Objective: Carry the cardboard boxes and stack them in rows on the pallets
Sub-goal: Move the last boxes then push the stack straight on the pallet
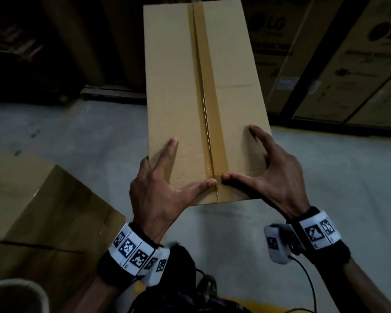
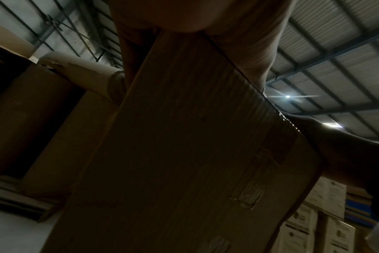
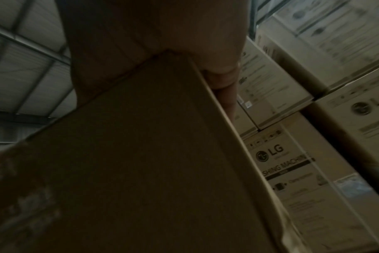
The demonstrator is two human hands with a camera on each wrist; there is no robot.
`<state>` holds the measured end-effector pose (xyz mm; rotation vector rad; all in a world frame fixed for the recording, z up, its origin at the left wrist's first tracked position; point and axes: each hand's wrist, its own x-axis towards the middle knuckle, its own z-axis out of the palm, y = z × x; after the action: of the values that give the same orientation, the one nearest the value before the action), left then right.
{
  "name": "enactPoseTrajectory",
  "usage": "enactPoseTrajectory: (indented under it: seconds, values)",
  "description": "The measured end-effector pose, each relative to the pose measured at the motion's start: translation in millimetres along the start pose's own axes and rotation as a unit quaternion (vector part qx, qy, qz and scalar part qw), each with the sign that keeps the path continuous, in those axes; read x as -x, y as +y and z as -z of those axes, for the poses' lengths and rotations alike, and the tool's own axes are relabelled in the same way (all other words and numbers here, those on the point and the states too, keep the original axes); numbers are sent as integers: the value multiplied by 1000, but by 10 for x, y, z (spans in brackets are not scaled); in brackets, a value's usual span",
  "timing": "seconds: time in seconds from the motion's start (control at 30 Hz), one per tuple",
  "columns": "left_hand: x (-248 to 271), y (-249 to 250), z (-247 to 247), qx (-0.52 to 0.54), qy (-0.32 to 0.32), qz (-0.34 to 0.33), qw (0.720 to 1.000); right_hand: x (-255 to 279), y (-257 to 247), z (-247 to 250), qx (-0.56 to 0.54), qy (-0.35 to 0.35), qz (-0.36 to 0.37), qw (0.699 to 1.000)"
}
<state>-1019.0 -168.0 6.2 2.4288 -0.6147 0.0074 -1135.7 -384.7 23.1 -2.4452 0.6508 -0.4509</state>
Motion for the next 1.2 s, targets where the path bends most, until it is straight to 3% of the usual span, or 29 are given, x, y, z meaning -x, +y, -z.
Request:
enactPoseTrajectory:
  seconds: [0.33, 0.57, 0.87, 1.2]
  values:
    - [-2333, -208, -562, 15, 74, 46, 996, -2660, 167, -620, -6, -45, 60, 997]
    - [-4056, -489, -473, -5, 110, 93, 990, -4589, -186, -1074, -39, -90, 96, 991]
    - [-5564, -1217, -250, -35, 138, 187, 972, -6383, -838, -2072, -73, -160, 140, 974]
    - [-7454, -2326, 144, -49, 216, 322, 921, -8757, -2049, -3599, -95, -249, 259, 928]
